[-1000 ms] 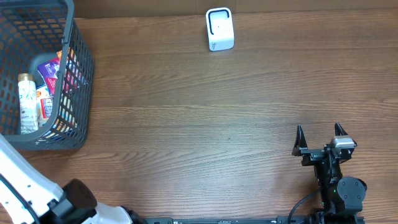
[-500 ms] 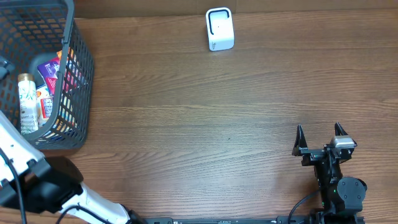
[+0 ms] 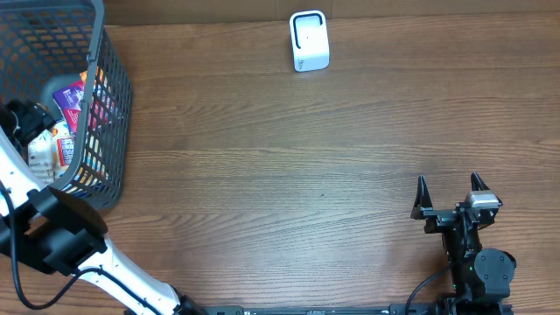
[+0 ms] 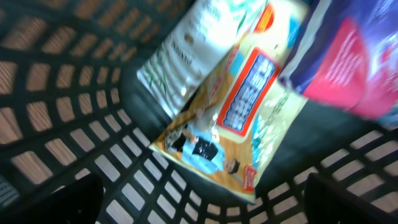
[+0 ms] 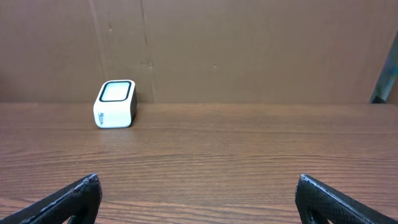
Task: Scan the item barcode
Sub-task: 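Grasp the yellow-blue snack bag in the basket with the left gripper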
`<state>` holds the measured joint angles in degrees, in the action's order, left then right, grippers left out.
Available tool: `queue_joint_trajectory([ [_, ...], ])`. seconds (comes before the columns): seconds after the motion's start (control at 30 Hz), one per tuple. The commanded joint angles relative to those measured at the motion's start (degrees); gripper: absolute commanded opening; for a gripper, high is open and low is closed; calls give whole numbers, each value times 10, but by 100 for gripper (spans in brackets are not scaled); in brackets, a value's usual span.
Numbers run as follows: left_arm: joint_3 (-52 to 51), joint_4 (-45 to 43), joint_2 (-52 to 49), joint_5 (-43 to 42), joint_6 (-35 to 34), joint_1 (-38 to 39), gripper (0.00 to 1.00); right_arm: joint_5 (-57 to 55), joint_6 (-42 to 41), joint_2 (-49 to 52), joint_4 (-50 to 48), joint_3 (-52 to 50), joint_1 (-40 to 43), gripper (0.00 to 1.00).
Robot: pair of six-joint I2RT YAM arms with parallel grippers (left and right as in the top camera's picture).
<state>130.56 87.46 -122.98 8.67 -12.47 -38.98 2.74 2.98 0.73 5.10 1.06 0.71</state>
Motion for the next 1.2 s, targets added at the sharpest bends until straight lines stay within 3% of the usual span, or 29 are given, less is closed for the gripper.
queue_joint_trajectory([
  [0.0, 7, 12, -22, 3, 18, 5, 96, -1, -1, -6, -4, -6, -2, 100],
  [0.47, -62, -13, -33, -3, 18, 10, 98, -1, -1, -6, -4, -6, -2, 100],
  [1.17, -269, -192, -33, -12, 37, 11, 95, -1, -1, -6, -4, -6, -2, 100],
])
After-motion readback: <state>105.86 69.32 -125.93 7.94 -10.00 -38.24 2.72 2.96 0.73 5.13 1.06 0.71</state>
